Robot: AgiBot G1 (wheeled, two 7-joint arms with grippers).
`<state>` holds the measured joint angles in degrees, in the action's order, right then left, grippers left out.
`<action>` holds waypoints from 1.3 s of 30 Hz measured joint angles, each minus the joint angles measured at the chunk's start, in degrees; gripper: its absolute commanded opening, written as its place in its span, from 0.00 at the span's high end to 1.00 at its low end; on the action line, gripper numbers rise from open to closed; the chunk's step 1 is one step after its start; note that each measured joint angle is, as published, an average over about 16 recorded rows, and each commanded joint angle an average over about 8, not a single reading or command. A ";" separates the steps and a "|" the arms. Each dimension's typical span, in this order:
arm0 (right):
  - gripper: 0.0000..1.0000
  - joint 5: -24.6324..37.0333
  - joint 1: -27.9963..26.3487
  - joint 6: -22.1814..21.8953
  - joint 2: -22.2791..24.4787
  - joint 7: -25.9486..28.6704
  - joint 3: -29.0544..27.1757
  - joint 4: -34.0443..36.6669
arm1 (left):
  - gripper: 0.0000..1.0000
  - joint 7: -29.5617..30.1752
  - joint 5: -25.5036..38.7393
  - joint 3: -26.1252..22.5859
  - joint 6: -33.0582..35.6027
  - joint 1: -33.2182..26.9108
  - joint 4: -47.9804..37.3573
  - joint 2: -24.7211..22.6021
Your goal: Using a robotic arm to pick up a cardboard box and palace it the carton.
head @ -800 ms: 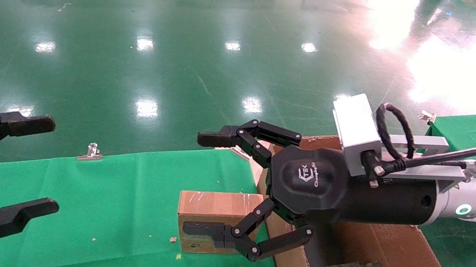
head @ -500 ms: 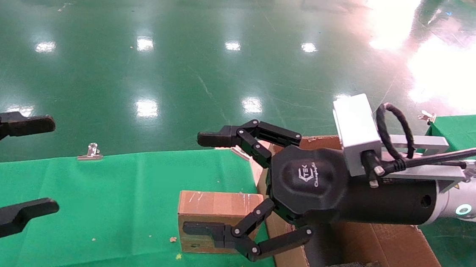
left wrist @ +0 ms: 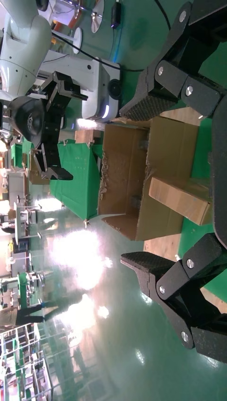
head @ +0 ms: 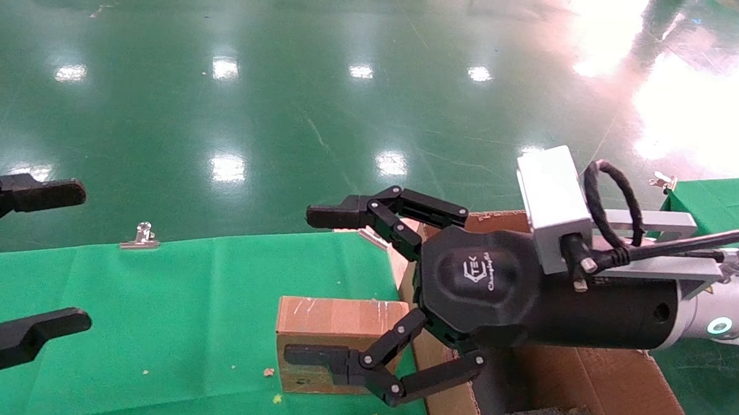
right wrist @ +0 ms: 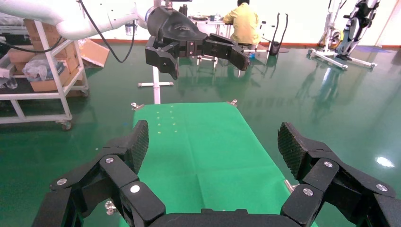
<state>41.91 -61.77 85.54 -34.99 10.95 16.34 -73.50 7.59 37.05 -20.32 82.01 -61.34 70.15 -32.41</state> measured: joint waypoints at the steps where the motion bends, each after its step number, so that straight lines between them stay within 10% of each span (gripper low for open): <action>1: 0.00 0.00 0.00 0.00 0.00 0.00 0.00 0.00 | 0.00 0.00 0.00 0.00 0.00 0.00 0.00 0.00; 8: 0.00 0.00 0.00 0.00 0.00 0.00 0.00 0.00 | 0.06 0.00 0.00 0.00 0.00 0.00 0.00 0.00; 15: 0.00 0.00 0.00 0.00 0.00 0.00 0.00 0.00 | 0.90 0.00 0.00 0.00 0.00 0.00 0.00 0.00; 17: 0.00 0.00 0.00 0.00 0.00 0.00 0.00 0.00 | 1.00 0.00 0.00 0.00 0.00 0.00 0.00 0.00; 39: 0.00 12.10 -6.30 0.39 -2.32 3.72 6.43 7.46 | 1.00 0.00 0.00 0.00 0.00 0.00 0.00 0.00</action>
<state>54.02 -68.07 85.93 -37.32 14.68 22.77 -66.04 7.59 37.05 -20.32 82.01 -61.34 70.15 -32.41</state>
